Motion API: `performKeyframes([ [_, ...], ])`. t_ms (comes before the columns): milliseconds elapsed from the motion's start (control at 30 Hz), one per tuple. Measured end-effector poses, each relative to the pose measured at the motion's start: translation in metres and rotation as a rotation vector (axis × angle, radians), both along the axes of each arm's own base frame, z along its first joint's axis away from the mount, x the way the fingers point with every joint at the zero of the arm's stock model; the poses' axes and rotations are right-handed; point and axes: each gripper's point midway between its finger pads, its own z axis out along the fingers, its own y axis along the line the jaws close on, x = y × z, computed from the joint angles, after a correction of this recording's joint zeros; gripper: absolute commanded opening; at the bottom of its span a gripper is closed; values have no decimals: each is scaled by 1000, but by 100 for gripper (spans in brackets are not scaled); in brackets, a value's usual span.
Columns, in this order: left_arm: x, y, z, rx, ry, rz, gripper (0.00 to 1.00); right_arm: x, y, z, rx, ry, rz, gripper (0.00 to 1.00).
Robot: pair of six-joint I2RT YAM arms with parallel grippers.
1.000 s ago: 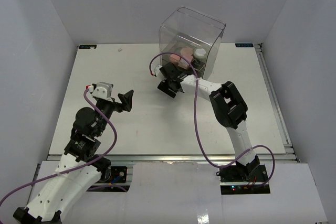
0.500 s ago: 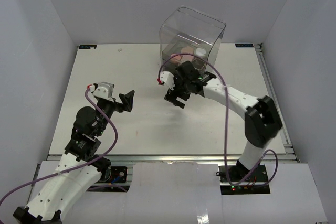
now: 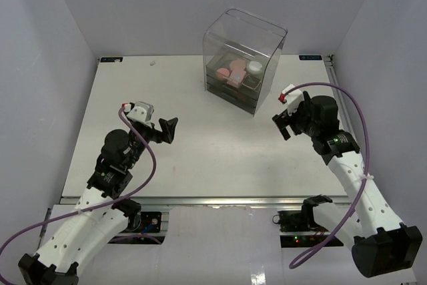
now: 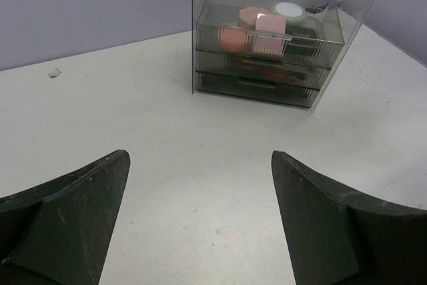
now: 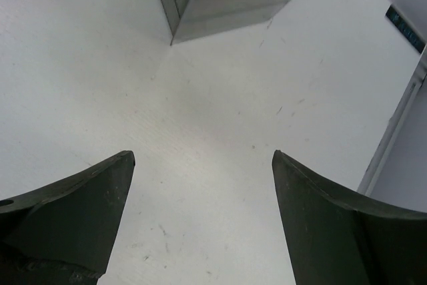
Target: Organize the makeup
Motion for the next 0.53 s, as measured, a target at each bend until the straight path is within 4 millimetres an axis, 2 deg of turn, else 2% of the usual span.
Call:
performKeyframes([
  [100, 3, -3, -6, 9, 21, -6, 98, -13, -19, -29, 15, 52, -75, 90],
  [300, 9, -7, -20, 31, 66, -11, 98, -21, -31, -50, 69, 59, -156, 90],
  [400, 10, -8, -25, 36, 81, -12, 98, -20, -36, -49, 81, 42, -179, 90],
  [533, 11, -8, -27, 37, 89, -13, 98, -18, -41, -36, 94, -10, -196, 90],
])
